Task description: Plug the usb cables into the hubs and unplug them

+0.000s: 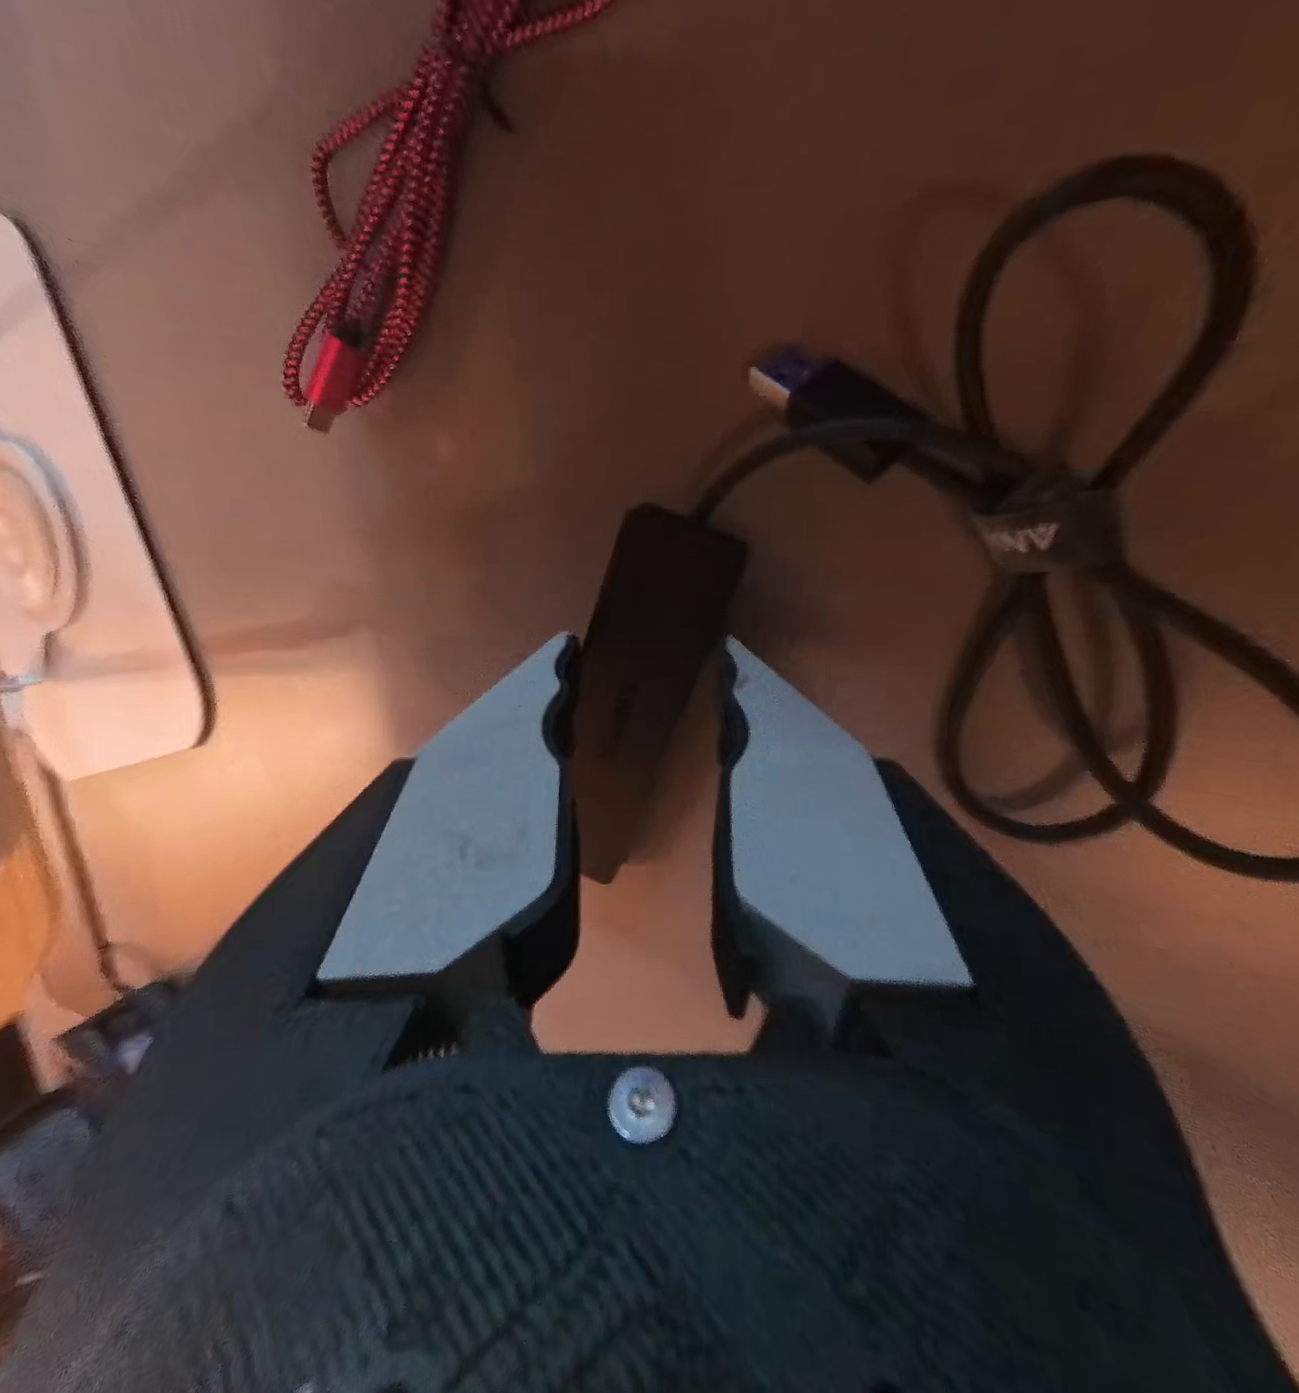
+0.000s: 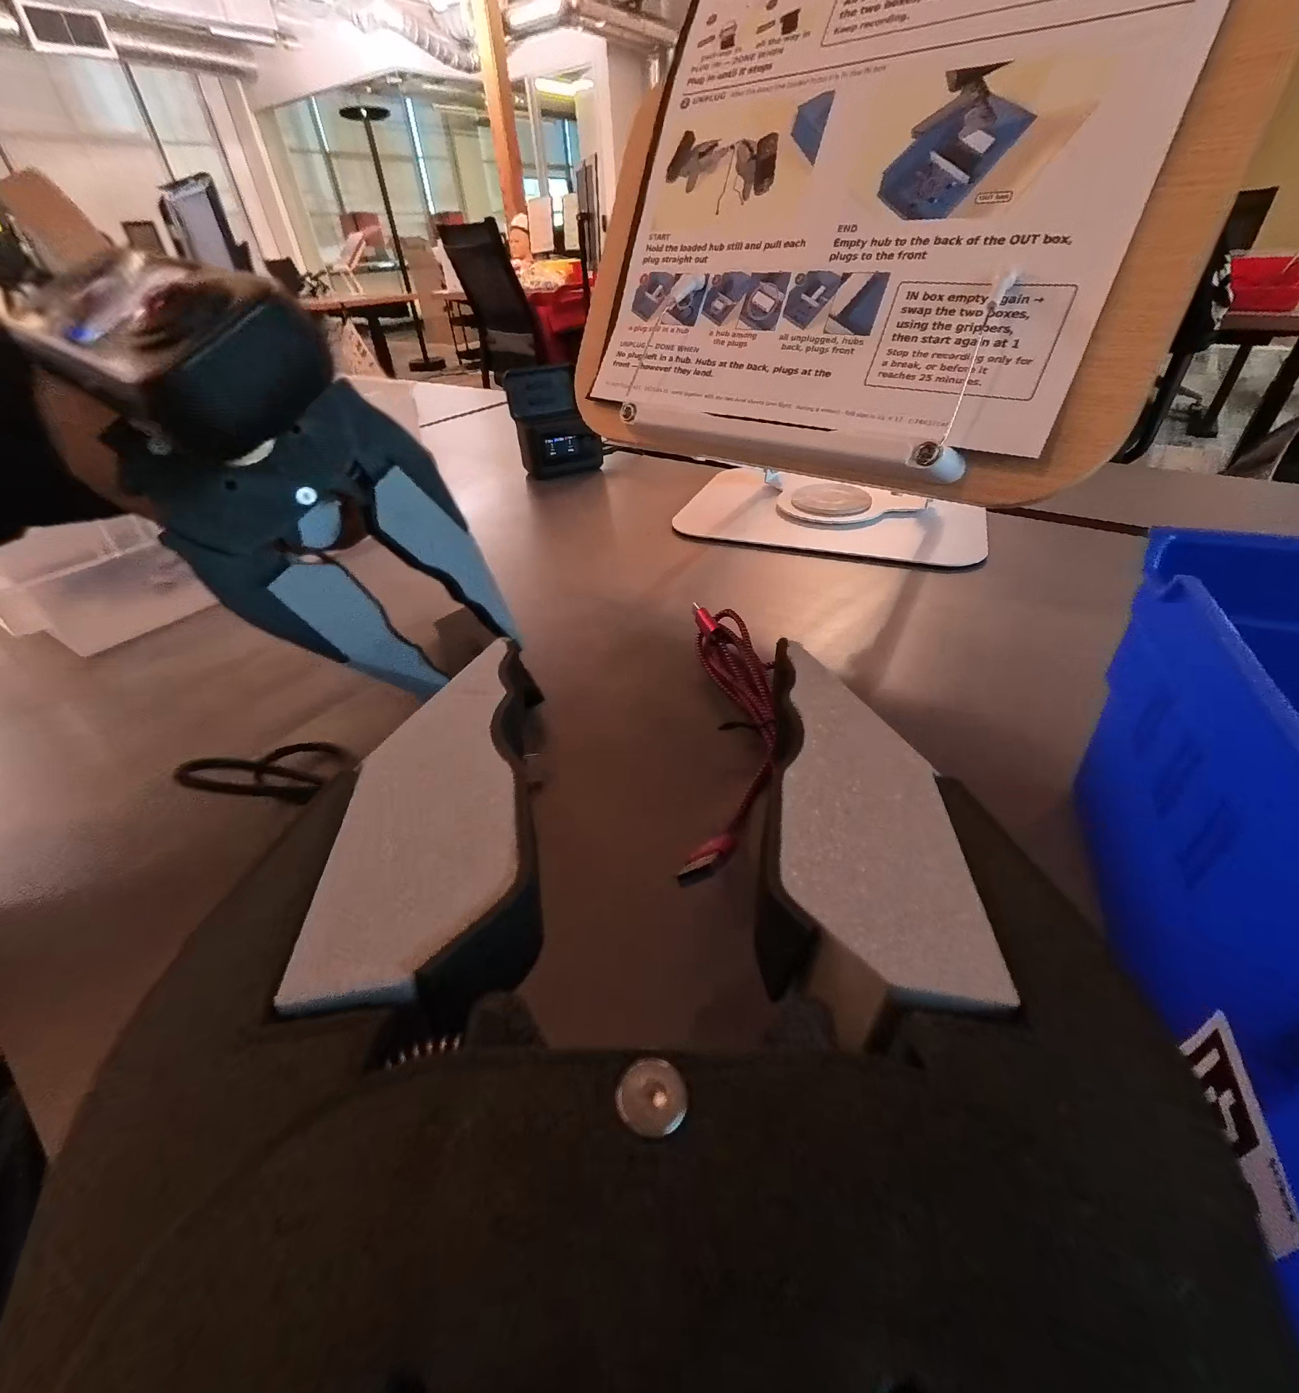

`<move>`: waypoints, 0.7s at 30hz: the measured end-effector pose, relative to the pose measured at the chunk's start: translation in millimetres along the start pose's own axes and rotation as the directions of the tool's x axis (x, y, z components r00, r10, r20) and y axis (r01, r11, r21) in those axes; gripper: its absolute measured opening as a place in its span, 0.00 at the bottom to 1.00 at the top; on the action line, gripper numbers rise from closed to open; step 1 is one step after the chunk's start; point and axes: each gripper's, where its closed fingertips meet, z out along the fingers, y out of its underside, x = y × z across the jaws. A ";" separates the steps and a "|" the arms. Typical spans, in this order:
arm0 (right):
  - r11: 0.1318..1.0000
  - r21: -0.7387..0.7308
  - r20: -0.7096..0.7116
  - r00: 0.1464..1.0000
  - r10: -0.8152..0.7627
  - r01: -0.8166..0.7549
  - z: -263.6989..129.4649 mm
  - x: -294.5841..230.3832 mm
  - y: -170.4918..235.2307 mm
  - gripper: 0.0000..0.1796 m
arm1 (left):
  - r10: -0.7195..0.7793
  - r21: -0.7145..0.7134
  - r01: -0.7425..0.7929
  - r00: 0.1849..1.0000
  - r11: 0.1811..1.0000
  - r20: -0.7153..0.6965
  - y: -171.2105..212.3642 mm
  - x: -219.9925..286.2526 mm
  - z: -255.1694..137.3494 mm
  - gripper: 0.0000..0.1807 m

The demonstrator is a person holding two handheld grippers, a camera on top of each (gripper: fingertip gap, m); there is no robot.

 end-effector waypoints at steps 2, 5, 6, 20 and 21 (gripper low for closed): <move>1.000 -0.004 0.002 1.000 -0.014 0.014 0.2 -1.9 0.5 0.36 | -0.193 -0.032 0.191 0.975 0.981 -0.109 -0.9 1.7 3.2 0.18; 0.999 -0.008 0.048 0.998 -0.036 0.037 1.0 -11.8 1.1 0.36 | -0.347 0.027 0.365 0.905 0.931 -0.247 -13.6 12.4 -5.1 0.18; 0.999 -0.011 0.082 0.996 -0.044 0.046 1.7 -18.2 1.8 0.36 | -0.381 0.052 0.410 0.882 0.911 -0.276 -17.5 13.8 -10.3 0.18; 0.951 -0.049 0.341 0.900 -0.272 0.306 2.9 -83.6 22.1 0.39 | -0.420 0.086 0.627 0.611 0.774 -0.671 -40.2 48.6 -45.2 0.18; 0.946 -0.056 0.349 0.894 -0.280 0.318 3.1 -85.6 24.1 0.38 | -0.414 0.093 0.617 0.624 0.781 -0.662 -40.2 48.9 -44.8 0.18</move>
